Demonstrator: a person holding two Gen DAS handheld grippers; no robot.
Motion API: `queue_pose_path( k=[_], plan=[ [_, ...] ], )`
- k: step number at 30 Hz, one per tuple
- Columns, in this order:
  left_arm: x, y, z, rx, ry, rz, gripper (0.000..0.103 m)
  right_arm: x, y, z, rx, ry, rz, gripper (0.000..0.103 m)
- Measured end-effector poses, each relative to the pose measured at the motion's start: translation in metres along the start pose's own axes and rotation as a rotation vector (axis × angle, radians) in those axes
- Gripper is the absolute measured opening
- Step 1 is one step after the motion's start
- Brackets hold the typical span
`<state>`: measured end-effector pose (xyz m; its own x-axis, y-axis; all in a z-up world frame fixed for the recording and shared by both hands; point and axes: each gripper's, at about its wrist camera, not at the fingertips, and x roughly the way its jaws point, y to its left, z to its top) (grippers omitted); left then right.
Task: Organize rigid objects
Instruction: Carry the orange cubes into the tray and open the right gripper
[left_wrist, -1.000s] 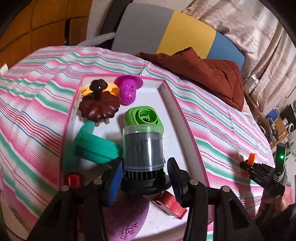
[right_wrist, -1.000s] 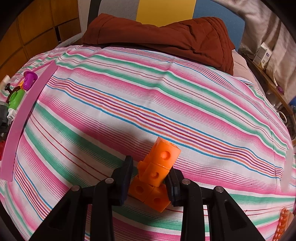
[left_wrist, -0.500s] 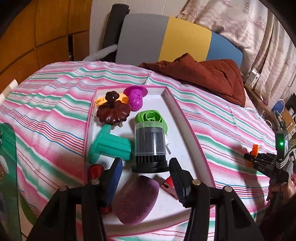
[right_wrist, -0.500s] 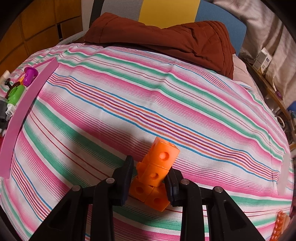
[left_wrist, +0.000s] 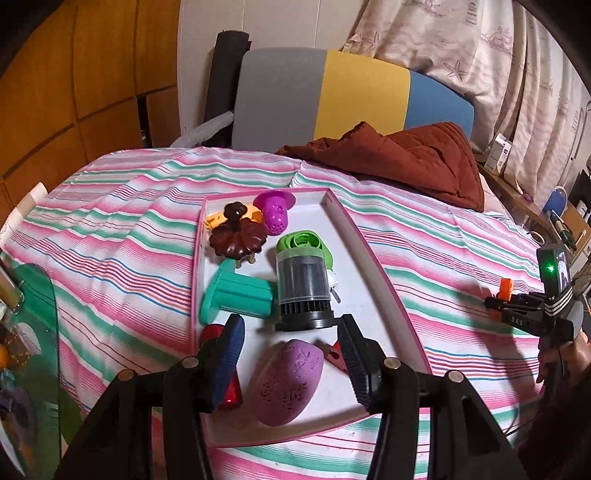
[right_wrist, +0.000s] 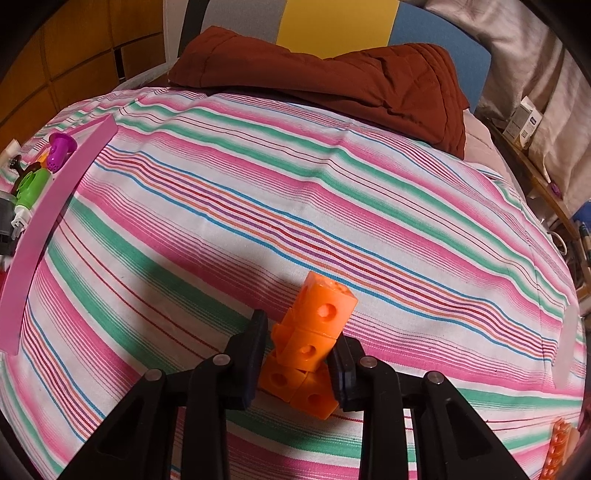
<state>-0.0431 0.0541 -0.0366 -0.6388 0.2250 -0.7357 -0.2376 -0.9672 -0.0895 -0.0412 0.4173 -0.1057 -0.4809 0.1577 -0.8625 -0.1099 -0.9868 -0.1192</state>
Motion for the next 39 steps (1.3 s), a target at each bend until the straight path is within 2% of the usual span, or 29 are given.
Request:
queue_pose_path(
  k=[8,13,16,21,26,30,35,37,39],
  plan=[
    [-0.008,0.011,-0.004,-0.015,-0.020,0.006,0.053,-0.004,0.008,0.002,-0.007,0.044,-0.030,0.026],
    [-0.009,0.022,-0.006,-0.036,-0.020,0.014,0.056,-0.018,0.025,0.005,-0.003,0.035,0.020,0.026],
    [-0.011,0.031,-0.009,-0.055,-0.028,0.011,0.071,-0.038,0.047,0.012,-0.031,-0.019,0.083,0.026],
    [-0.016,0.050,-0.014,-0.092,-0.033,0.039,0.071,-0.072,0.105,0.031,-0.144,-0.114,0.216,0.026],
    [-0.021,0.068,-0.020,-0.129,-0.032,0.075,0.071,-0.085,0.169,0.044,-0.264,-0.152,0.322,0.026],
    [-0.024,0.078,-0.021,-0.144,-0.026,0.121,0.071,-0.075,0.203,0.047,-0.354,-0.124,0.322,0.027],
    [-0.025,0.081,-0.022,-0.150,-0.042,0.165,0.071,-0.060,0.230,0.049,-0.399,-0.077,0.351,0.027],
    [-0.025,0.082,-0.020,-0.156,-0.039,0.176,0.071,-0.051,0.241,0.049,-0.430,-0.060,0.343,0.030],
    [-0.028,0.084,-0.019,-0.164,-0.054,0.179,0.071,-0.043,0.250,0.044,-0.465,-0.051,0.308,0.039]
  ],
)
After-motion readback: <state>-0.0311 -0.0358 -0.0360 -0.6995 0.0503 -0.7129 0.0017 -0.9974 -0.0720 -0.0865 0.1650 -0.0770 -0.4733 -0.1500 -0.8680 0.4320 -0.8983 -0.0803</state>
